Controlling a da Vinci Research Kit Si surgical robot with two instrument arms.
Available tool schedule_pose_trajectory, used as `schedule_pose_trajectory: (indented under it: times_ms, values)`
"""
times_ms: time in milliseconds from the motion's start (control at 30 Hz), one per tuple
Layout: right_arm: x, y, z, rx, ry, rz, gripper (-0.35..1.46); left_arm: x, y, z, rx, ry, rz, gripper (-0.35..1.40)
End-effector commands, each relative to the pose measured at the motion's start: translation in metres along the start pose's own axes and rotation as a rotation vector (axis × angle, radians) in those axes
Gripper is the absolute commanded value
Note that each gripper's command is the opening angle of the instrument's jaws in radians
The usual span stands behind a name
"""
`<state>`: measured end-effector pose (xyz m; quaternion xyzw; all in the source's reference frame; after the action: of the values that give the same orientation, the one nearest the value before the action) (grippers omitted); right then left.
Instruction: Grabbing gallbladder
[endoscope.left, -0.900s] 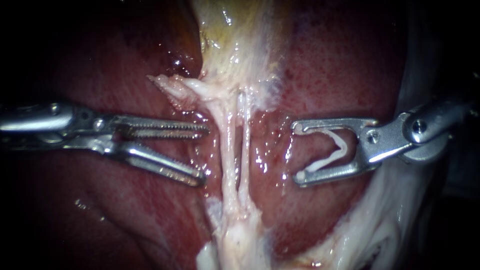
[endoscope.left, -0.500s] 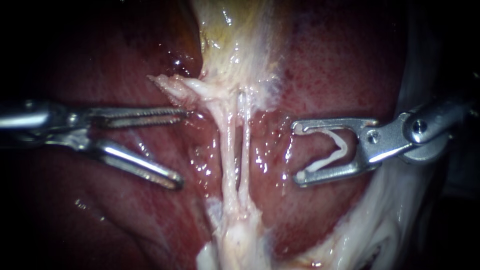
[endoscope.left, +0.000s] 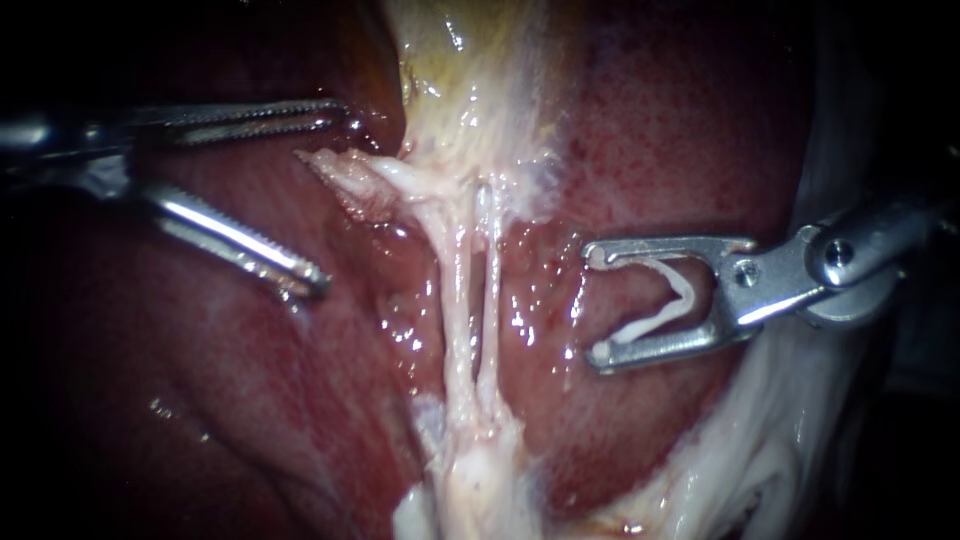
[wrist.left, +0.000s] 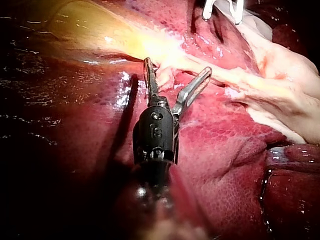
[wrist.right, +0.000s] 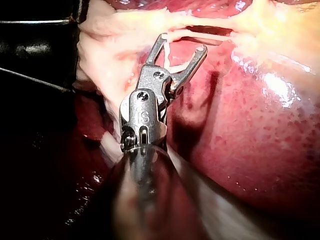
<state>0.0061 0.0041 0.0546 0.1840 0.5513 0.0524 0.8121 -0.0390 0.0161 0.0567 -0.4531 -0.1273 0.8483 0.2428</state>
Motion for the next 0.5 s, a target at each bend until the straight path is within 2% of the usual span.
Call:
schedule_pose_trajectory:
  times_ms: [33, 200, 267, 300, 367, 500]
  values:
    - [0.0000, 0.0000, 0.0000, 0.001, 0.000, 0.000, 0.50, -0.0005, -0.0004, 0.0007, -0.002, -0.001, 0.000, 1.06]
    - [0.0000, 0.0000, 0.0000, 0.004, 0.001, 0.000, 0.50, -0.0032, -0.0017, 0.0029, -0.012, 0.002, 0.013, 0.93]
    - [0.0000, 0.0000, 0.0000, 0.004, 0.001, 0.000, 0.49, -0.0043, -0.0017, 0.0033, -0.012, -0.001, 0.019, 0.69]
    - [0.0000, 0.0000, 0.0000, 0.004, 0.001, 0.000, 0.49, -0.0047, -0.0018, 0.0035, -0.014, -0.007, 0.016, 0.64]
    - [0.0000, 0.0000, 0.0000, 0.004, 0.001, 0.000, 0.49, -0.0051, -0.0019, 0.0036, -0.013, -0.016, 0.007, 0.52]
    - [0.0000, 0.0000, 0.0000, 0.004, 0.001, 0.000, 0.49, -0.0049, -0.0019, 0.0032, -0.019, -0.019, 0.007, 0.51]
